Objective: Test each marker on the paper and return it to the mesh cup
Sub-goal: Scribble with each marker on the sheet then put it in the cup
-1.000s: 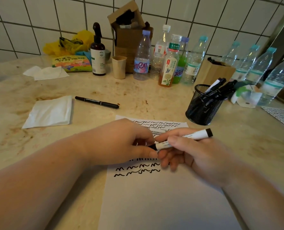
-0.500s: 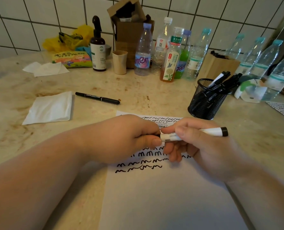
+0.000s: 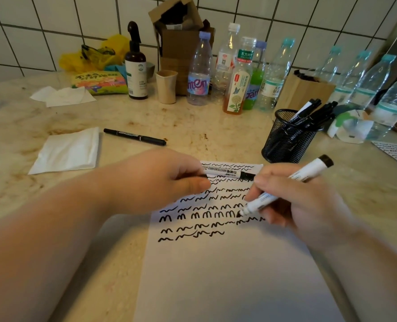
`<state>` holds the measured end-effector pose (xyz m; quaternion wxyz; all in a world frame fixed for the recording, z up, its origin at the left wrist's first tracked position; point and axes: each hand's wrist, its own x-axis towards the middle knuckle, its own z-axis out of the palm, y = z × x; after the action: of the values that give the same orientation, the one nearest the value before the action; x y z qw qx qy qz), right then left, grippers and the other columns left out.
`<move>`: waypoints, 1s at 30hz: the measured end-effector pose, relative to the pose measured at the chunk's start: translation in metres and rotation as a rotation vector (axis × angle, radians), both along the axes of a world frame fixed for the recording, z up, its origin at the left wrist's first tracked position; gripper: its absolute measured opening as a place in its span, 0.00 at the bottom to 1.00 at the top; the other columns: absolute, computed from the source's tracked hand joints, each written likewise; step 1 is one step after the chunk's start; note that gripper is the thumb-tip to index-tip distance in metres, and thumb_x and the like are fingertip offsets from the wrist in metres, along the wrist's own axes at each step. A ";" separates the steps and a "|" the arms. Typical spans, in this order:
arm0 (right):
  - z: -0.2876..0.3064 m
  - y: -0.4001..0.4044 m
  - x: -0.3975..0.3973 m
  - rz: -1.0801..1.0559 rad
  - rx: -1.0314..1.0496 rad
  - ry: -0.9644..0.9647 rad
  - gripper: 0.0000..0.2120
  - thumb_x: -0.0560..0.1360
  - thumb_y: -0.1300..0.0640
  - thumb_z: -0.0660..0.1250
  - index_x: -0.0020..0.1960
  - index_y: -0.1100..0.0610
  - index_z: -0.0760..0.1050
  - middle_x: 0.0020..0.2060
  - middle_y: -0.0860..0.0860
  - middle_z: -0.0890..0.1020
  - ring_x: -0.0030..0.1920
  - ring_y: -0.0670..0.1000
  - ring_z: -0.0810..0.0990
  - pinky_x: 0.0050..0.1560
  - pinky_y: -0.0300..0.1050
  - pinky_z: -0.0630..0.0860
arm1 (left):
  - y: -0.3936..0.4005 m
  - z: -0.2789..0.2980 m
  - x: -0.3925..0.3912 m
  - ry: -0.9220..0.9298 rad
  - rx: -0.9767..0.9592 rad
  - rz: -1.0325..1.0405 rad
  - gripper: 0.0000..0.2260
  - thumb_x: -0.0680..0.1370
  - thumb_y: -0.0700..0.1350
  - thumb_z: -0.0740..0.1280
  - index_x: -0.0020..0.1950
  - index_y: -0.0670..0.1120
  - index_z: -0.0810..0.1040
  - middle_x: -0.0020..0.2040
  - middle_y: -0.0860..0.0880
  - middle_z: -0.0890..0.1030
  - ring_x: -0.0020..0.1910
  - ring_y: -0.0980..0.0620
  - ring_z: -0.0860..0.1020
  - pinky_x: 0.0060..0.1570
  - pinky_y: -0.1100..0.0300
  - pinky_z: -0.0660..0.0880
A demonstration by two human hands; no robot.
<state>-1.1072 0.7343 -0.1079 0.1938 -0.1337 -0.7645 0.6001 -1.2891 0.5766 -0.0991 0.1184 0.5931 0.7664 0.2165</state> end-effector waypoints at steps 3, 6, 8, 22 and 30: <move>0.001 0.001 0.002 -0.025 0.027 -0.096 0.09 0.68 0.56 0.67 0.33 0.60 0.81 0.24 0.60 0.76 0.23 0.52 0.70 0.22 0.37 0.63 | -0.001 -0.007 -0.003 0.082 -0.059 0.007 0.24 0.67 0.72 0.54 0.43 0.57 0.79 0.35 0.56 0.79 0.33 0.57 0.75 0.34 0.60 0.73; 0.000 -0.001 0.001 -0.016 0.031 -0.180 0.06 0.66 0.56 0.69 0.33 0.58 0.78 0.24 0.59 0.78 0.21 0.53 0.70 0.22 0.38 0.65 | -0.001 -0.009 -0.006 0.082 -0.072 0.025 0.22 0.68 0.72 0.57 0.37 0.56 0.77 0.34 0.58 0.79 0.30 0.58 0.74 0.31 0.62 0.69; -0.001 -0.003 0.000 -0.012 0.034 -0.217 0.06 0.66 0.56 0.70 0.32 0.58 0.77 0.24 0.59 0.79 0.21 0.52 0.71 0.22 0.39 0.67 | 0.000 -0.010 -0.005 0.096 -0.086 0.037 0.22 0.68 0.72 0.57 0.38 0.55 0.77 0.35 0.59 0.79 0.30 0.58 0.74 0.31 0.62 0.69; -0.003 -0.006 -0.002 -0.005 0.073 -0.263 0.07 0.66 0.55 0.70 0.32 0.57 0.77 0.26 0.61 0.82 0.23 0.53 0.74 0.28 0.45 0.70 | 0.001 -0.010 -0.004 0.083 -0.068 0.032 0.21 0.69 0.71 0.57 0.40 0.56 0.78 0.36 0.63 0.78 0.33 0.60 0.74 0.31 0.63 0.67; -0.004 -0.003 -0.001 -0.092 0.085 -0.272 0.08 0.65 0.56 0.69 0.29 0.57 0.74 0.24 0.59 0.80 0.21 0.53 0.72 0.26 0.41 0.67 | 0.000 -0.011 -0.005 0.075 -0.068 0.040 0.24 0.66 0.73 0.56 0.42 0.56 0.79 0.36 0.61 0.78 0.32 0.59 0.74 0.31 0.63 0.68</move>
<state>-1.1078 0.7315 -0.1122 0.1213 -0.2402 -0.8015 0.5340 -1.2944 0.5767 -0.1100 0.1051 0.5812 0.7888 0.1702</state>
